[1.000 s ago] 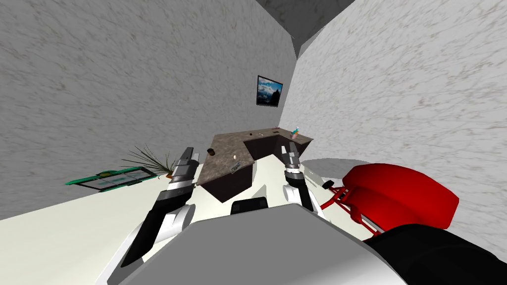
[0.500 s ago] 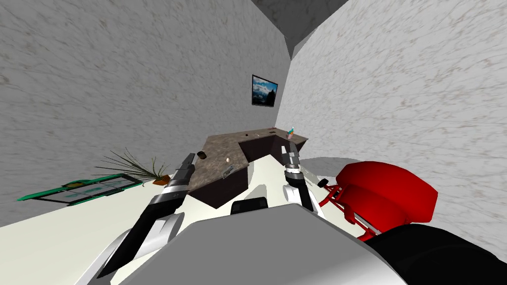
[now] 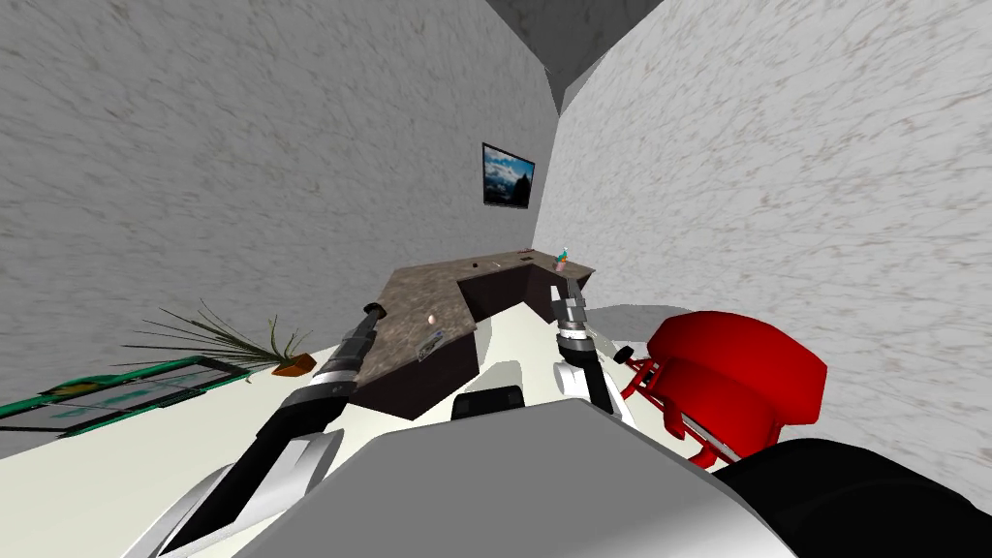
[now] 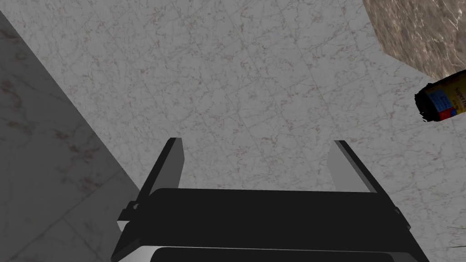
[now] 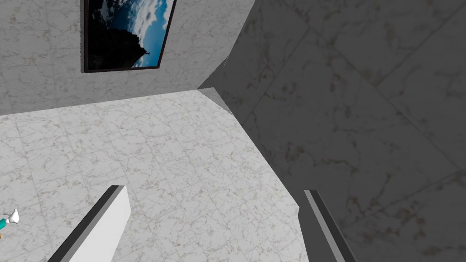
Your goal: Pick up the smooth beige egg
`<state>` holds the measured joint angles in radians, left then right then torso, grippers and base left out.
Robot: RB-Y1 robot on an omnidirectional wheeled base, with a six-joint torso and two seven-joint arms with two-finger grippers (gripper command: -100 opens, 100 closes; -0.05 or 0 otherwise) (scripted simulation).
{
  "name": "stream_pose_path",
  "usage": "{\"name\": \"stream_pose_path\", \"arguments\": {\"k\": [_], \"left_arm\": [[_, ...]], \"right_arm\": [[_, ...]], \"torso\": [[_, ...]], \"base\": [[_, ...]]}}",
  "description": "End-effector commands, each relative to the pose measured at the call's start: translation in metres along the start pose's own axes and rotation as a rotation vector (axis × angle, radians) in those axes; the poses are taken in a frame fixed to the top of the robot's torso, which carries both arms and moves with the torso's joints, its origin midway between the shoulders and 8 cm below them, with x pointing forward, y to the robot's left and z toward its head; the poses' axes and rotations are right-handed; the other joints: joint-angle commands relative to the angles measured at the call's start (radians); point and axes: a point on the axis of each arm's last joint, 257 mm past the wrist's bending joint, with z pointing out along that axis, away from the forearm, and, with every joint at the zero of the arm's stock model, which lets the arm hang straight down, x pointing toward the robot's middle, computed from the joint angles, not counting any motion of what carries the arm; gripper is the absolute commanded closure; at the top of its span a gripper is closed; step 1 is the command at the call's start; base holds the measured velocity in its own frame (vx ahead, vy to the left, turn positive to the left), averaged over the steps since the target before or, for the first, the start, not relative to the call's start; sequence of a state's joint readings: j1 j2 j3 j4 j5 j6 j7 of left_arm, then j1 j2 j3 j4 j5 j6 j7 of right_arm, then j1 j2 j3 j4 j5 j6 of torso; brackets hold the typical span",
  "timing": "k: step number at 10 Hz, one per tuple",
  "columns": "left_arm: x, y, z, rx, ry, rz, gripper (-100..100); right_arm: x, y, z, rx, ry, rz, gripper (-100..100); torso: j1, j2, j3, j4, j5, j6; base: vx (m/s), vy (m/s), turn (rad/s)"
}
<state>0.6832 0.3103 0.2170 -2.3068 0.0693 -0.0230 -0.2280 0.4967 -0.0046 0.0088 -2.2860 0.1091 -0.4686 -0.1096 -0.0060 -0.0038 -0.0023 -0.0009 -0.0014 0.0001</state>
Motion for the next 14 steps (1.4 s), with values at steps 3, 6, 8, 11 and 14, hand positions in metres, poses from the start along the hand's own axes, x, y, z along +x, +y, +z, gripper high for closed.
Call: {"name": "stream_pose_path", "arguments": {"k": [3, 6, 8, 11, 14], "left_arm": [[-0.01, 0.055, -0.013, -0.166, 0.042, 0.073, -100], [-0.02, 0.098, -0.025, -0.296, 0.067, 0.116, -100], [-0.024, 0.113, -0.029, -0.344, 0.074, 0.127, -100], [-0.032, 0.14, -0.039, -0.43, 0.084, 0.142, -100], [-0.044, 0.178, -0.055, -0.557, 0.093, 0.156, -100]], "right_arm": [[0.0, 0.0, 0.0, 0.0, 0.0, 0.0, 0], [0.0, 0.0, 0.0, 0.0, 0.0, 0.0, 0], [0.0, 0.0, 0.0, 0.0, 0.0, 0.0, 0], [0.0, 0.0, 0.0, 0.0, 0.0, 0.0, 0], [0.0, 0.0, 0.0, 0.0, 0.0, 0.0, 0]], "torso": [[-0.001, 0.0, 0.0, 0.0, 0.0, 0.0], [-0.001, 0.002, 0.001, 0.0, 0.0, 0.0], [0.001, 0.002, 0.001, 0.0, 0.0, 0.0], [0.001, 0.002, 0.001, 0.0, 0.0, 0.0], [0.002, 0.004, 0.002, 0.001, 0.0, 0.0]], "base": [[0.07, -0.112, -0.114], [0.049, -0.106, -0.159], [0.042, -0.058, -0.068], [0.042, -0.069, -0.145], [0.022, -0.056, -0.166]]}}
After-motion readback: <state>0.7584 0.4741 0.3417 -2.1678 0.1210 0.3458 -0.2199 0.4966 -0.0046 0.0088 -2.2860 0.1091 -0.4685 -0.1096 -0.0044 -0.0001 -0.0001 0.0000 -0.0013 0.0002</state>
